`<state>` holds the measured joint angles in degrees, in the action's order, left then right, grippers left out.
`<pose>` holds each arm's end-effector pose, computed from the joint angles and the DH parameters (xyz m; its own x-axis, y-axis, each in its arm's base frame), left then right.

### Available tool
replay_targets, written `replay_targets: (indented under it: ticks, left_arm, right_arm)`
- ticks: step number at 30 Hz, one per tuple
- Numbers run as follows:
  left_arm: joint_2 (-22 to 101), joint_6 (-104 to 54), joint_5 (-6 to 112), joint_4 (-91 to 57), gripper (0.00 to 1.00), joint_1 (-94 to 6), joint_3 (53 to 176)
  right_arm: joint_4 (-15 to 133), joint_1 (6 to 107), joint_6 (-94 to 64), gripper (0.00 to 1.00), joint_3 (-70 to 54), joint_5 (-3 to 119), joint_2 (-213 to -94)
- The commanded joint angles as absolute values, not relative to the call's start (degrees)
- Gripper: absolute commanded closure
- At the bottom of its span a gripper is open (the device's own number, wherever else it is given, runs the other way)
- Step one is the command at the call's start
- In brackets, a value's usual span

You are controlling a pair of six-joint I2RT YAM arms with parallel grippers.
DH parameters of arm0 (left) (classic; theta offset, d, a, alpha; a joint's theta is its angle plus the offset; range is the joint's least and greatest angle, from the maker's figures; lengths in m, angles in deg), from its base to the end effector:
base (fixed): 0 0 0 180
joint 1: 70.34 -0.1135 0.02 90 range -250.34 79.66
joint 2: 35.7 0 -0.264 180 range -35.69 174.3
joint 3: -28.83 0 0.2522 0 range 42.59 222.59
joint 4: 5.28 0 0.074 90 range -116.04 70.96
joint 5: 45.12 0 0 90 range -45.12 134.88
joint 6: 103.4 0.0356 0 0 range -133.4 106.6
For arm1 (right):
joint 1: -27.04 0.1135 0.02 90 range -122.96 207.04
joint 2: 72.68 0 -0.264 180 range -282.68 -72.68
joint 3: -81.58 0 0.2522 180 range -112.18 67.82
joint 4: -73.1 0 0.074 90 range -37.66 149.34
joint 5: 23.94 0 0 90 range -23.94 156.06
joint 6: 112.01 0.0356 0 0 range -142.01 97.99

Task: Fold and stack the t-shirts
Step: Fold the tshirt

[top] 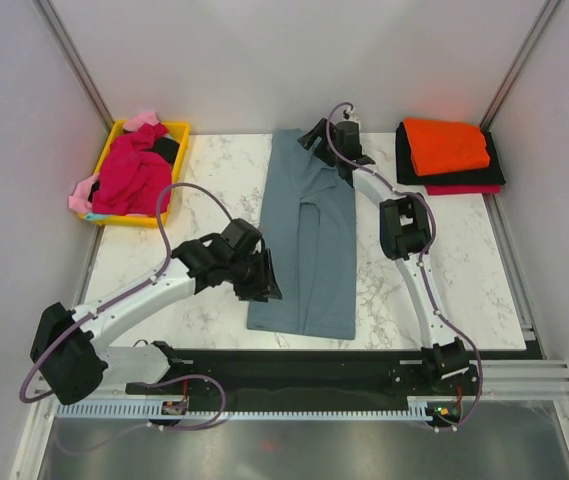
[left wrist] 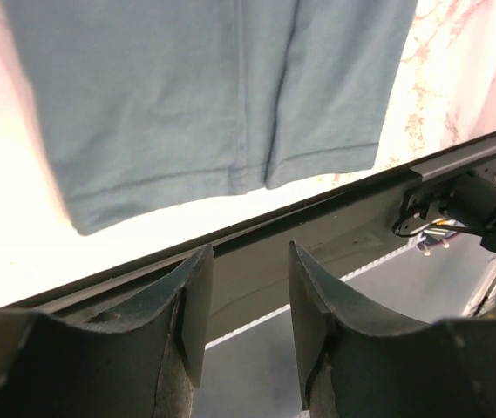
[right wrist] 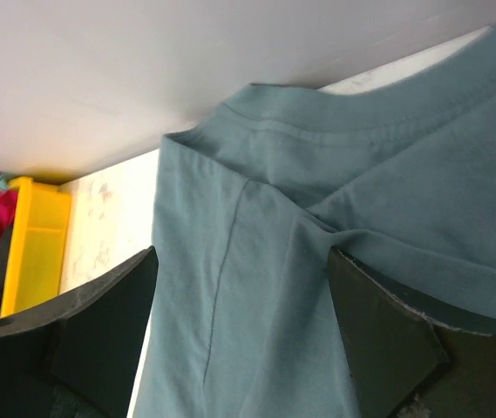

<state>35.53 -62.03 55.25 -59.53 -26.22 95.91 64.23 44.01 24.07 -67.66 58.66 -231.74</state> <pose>0.1705 -0.1743 0.2524 -0.9688 -0.0888 -0.2313 0.0385 0.8683 -0.4946 0.5903 0.1849 0.1298 -0.5051 0.5927 -0.6273 -0.0609 0.7006 0.7110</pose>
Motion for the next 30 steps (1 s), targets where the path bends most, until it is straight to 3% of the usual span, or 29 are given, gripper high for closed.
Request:
replay_targets:
  ticks: [1, 4, 9, 12, 16, 21, 24, 30]
  left_arm:
    - [32.3, -65.0, 50.6, -64.0, 0.52, -26.1, 93.9]
    - [29.4, -65.6, 47.8, -64.0, 0.52, -26.1, 92.2]
    - [28.5, -63.9, 43.0, -63.7, 0.52, -26.1, 91.5]
    - [29.3, -63.9, 41.4, -63.3, 0.51, -26.2, 90.6]
    - [31.9, -63.4, 40.8, -61.6, 0.51, -26.4, 88.0]
    - [33.0, -63.9, 39.0, -61.2, 0.51, -26.5, 84.4]
    - [32.8, -65.1, 38.6, -58.5, 0.52, -26.4, 80.8]
    - [33.1, -64.1, 42.9, -49.7, 0.48, -26.4, 75.5]
  right_arm:
    - [62.1, 42.9, 21.8, 0.13, -74.6, 50.9, -234.2]
    - [67.0, 42.9, 22.4, 0.11, -77.3, 42.6, -234.3]
    - [65.5, 43.6, 16.9, 0.03, -70.6, 35.7, -220.0]
    - [59.4, 43.7, 12.4, 0.02, -52.4, 41.7, -201.8]
    - [51.7, 44.7, 9.9, 0.02, -14.6, 54.8, -170.8]
    - [41.6, 45.6, 13.4, 0.03, 16.3, 62.8, -143.4]
    - [38.3, 46.5, 16.1, 0.04, 26.8, 64.3, -131.6]
    - [29.7, 49.4, 16.3, 0.06, 34.6, 64.2, -123.1]
